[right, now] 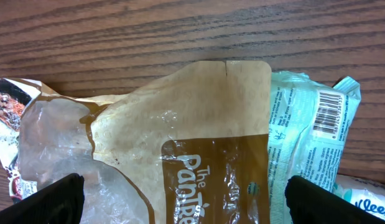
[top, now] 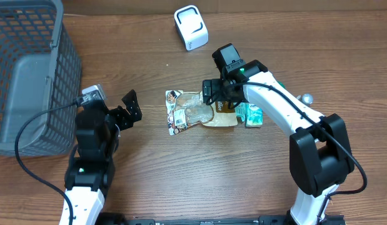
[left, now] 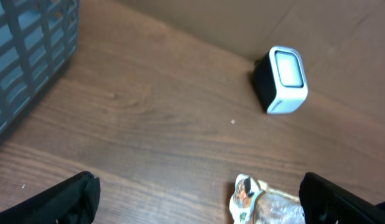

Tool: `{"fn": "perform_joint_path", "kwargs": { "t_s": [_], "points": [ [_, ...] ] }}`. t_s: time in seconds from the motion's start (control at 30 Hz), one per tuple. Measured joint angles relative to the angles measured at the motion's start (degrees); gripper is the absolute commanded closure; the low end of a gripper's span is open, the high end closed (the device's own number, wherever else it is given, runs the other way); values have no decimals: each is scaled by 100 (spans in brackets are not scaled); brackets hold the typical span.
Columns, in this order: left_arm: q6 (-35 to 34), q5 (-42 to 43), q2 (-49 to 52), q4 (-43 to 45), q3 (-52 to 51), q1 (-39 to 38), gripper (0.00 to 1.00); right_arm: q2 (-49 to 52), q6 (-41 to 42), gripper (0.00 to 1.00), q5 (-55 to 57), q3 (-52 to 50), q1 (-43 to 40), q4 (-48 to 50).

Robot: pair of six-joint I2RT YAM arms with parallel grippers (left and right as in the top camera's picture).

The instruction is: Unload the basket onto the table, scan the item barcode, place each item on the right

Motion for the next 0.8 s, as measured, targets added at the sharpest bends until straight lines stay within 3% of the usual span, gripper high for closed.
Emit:
{"fn": "perform_joint_path", "kwargs": {
  "t_s": [0.1, 0.4, 0.8],
  "points": [
    [0, 0, -205, 417, -483, 0, 0, 0, 2, 0, -2, 0, 0, 4],
    [0, 0, -1200, 452, -1797, 0, 0, 0, -2, 0, 2, 0, 0, 2],
    [-2, 0, -2551, 964, -2658, 0, 0, 0, 2, 0, 0, 0, -2, 2]
  ]
}}
